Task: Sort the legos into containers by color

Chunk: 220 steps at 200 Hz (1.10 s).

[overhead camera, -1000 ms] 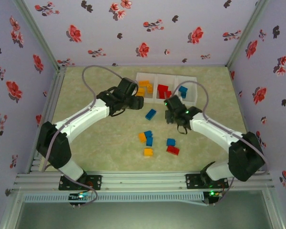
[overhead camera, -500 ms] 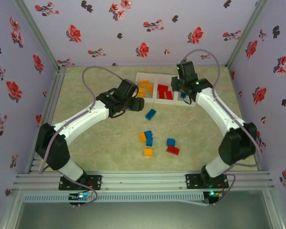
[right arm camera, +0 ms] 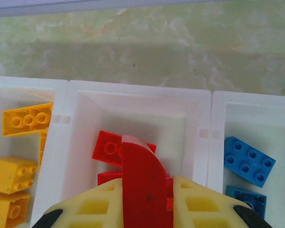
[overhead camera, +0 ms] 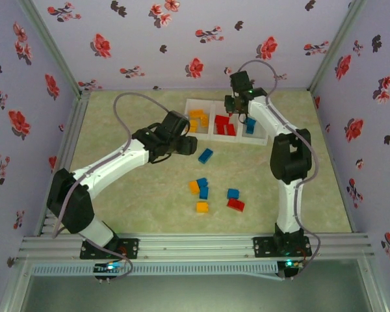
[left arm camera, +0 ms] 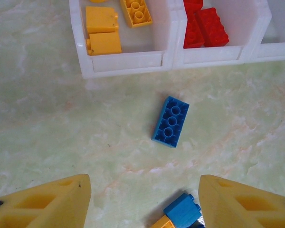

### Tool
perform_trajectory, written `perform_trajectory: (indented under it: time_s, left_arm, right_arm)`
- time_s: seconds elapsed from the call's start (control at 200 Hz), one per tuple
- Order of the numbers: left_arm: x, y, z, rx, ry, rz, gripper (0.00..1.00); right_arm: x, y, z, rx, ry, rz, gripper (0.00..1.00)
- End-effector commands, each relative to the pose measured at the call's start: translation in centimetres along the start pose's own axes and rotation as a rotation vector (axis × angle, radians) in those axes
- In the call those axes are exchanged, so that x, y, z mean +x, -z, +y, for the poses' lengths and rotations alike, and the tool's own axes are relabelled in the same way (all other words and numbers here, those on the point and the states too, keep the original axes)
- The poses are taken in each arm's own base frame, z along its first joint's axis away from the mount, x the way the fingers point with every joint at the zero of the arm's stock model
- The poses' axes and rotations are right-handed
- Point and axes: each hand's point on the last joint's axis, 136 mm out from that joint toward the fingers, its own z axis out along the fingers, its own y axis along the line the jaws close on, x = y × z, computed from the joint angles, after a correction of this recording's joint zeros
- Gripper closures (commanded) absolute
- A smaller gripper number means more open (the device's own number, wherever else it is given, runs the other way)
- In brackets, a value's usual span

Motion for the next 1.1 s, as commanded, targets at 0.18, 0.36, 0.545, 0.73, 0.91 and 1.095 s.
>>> perform_trajectory:
  time_s: [0.18, 0.36, 0.545, 0.73, 0.91, 1.095]
  left_arm:
    - [-0.2, 1.3, 0.2, -0.01, -0.018, -0.02, 0.38]
    - [-0.1, 1.1, 0.1, -0.013, -0.023, -0.014, 0.37]
    - [0.4, 0.9, 0.1, -0.017, -0.028, 0.001, 0.37]
    - [1.8, 0.1, 0.6, -0.049, -0.007, 0.021, 0.36]
    - [4.2, -0.7, 0.4, -0.067, -0.009, 0.06, 0.37]
    - [7.6, -0.9, 0.3, -0.09, -0.028, 0.123, 0.37]
  right_arm:
    - [-0.5, 0.8, 0.4, -0.034, -0.006, 0.03, 0.39]
    - [0.7, 4.3, 1.2, -0.077, -0.001, -0.01, 0.36]
    - [2.5, 8.2, 0.8, -0.087, 0.013, -0.06, 0.35]
    - [5.2, 10.3, 0.4, -0.087, 0.029, -0.065, 0.34]
    - [7.7, 11.1, 0.1, -0.089, 0.029, -0.059, 0.34]
    - [11.4, 10.9, 1.3, -0.138, 0.062, -0.006, 0.34]
